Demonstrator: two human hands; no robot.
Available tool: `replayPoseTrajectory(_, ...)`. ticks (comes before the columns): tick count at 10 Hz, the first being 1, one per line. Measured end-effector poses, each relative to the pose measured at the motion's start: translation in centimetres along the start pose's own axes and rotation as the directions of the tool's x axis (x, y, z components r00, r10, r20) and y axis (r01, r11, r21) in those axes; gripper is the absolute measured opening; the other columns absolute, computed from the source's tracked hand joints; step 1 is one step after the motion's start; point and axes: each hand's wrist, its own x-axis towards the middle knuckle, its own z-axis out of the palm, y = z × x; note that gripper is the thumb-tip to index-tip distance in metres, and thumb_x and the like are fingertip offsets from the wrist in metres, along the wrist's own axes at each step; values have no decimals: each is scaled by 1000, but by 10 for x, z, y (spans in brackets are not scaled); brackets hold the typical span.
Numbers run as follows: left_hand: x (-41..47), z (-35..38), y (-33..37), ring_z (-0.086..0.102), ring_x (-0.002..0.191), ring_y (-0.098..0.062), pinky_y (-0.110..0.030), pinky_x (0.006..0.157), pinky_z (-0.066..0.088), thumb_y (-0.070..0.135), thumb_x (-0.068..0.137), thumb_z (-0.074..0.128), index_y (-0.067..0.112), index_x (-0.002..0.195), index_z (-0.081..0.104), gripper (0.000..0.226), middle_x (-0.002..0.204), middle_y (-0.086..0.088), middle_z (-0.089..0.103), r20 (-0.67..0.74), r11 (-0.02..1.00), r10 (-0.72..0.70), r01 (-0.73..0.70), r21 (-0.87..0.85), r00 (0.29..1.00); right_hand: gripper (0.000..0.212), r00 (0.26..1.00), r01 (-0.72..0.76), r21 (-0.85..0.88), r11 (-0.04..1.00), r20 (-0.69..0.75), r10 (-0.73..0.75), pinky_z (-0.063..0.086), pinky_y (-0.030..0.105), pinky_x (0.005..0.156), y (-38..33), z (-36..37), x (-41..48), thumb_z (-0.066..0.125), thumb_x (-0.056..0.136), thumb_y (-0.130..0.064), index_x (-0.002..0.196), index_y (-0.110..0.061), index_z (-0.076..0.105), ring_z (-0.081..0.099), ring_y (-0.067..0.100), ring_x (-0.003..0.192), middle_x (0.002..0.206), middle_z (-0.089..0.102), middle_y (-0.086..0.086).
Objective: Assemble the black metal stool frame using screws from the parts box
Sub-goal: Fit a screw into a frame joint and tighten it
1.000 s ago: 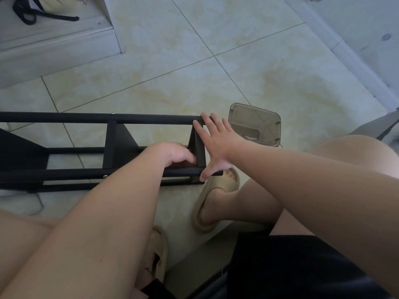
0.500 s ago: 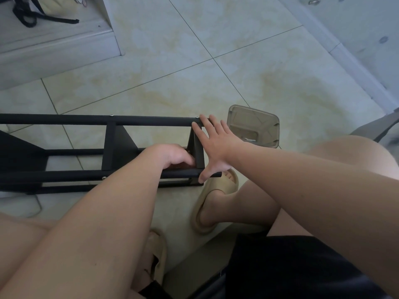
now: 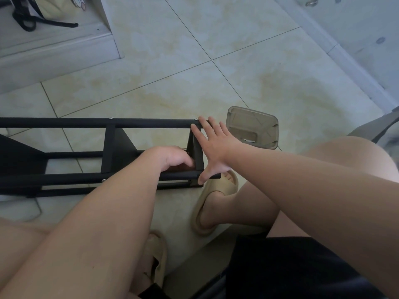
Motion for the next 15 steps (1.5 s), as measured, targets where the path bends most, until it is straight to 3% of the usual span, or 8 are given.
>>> replayPoseTrajectory(2, 1, 2, 2, 64, 112, -28, -45, 107, 46, 32, 80, 69, 17, 106, 75, 31, 110, -5, 73, -8, 995, 15, -14, 104, 1000, 161, 1000, 0, 11, 1000, 8, 0, -2, 56, 124, 0, 0, 1, 70, 50, -90, 158, -13, -21, -22, 41, 151, 164, -25, 18)
replayPoseTrajectory(4, -2, 0, 1, 62, 117, -31, -46, 110, 42, 30, 62, 71, 13, 107, 76, 48, 113, -8, 74, 26, 1000, 18, -18, 3, 1000, 161, 1000, 1, 13, 1000, 6, -1, -2, 56, 124, 0, 0, 1, 70, 50, -90, 158, -13, -21, -22, 41, 151, 164, -25, 18)
replayPoseTrajectory(6, 1, 3, 2, 66, 109, -28, -43, 105, 47, 32, 82, 69, 14, 104, 76, 29, 107, -5, 75, -23, 993, 42, -40, 108, 999, 161, 1000, 0, 21, 1000, 1, 0, -3, 56, 124, 0, 1, 1, 71, 50, -89, 158, -13, -21, -22, 40, 151, 164, -25, 18)
replayPoseTrajectory(8, -1, -1, 0, 61, 117, -28, -45, 110, 41, 23, 80, 70, 14, 108, 75, 30, 115, -6, 72, 5, 999, 22, -22, 37, 1000, 161, 1000, -6, 7, 1000, -3, 6, -2, 56, 124, 0, 1, 1, 69, 49, -91, 158, -13, -20, -22, 41, 151, 164, -24, 18)
replayPoseTrajectory(11, -1, 1, 3, 60, 116, -28, -45, 110, 42, 26, 81, 68, 18, 112, 73, 32, 118, -4, 70, -15, 995, 17, -15, 101, 1000, 160, 1000, -7, 15, 1000, 17, 7, -3, 56, 124, -1, -3, -1, 72, 51, -88, 158, -13, -21, -23, 40, 151, 164, -25, 18)
replayPoseTrajectory(12, -2, -1, 1, 58, 119, -27, -44, 112, 39, 22, 83, 69, 18, 113, 74, 31, 120, -3, 70, 13, 1000, 10, -10, 22, 1000, 160, 1000, -9, 13, 1000, 20, 8, -2, 56, 124, -2, -4, -2, 72, 52, -88, 158, -13, -21, -23, 40, 151, 164, -25, 18)
replayPoseTrajectory(13, -2, 0, -1, 64, 113, -27, -46, 109, 43, 31, 82, 71, 17, 108, 76, 30, 111, -3, 75, 3, 1000, 18, -18, 9, 1000, 160, 1000, -8, 13, 1000, 17, 8, -2, 56, 124, -2, -4, -2, 72, 51, -88, 158, -13, -21, -22, 40, 151, 164, -25, 18)
replayPoseTrajectory(15, -6, 2, 5, 63, 112, -28, -45, 108, 44, 35, 65, 69, 19, 108, 75, 46, 112, -4, 72, -13, 995, 20, -19, 98, 1000, 160, 1000, -8, 16, 1000, 14, 8, -3, 56, 124, -2, -3, -1, 72, 51, -89, 158, -13, -20, -22, 40, 151, 164, -25, 18)
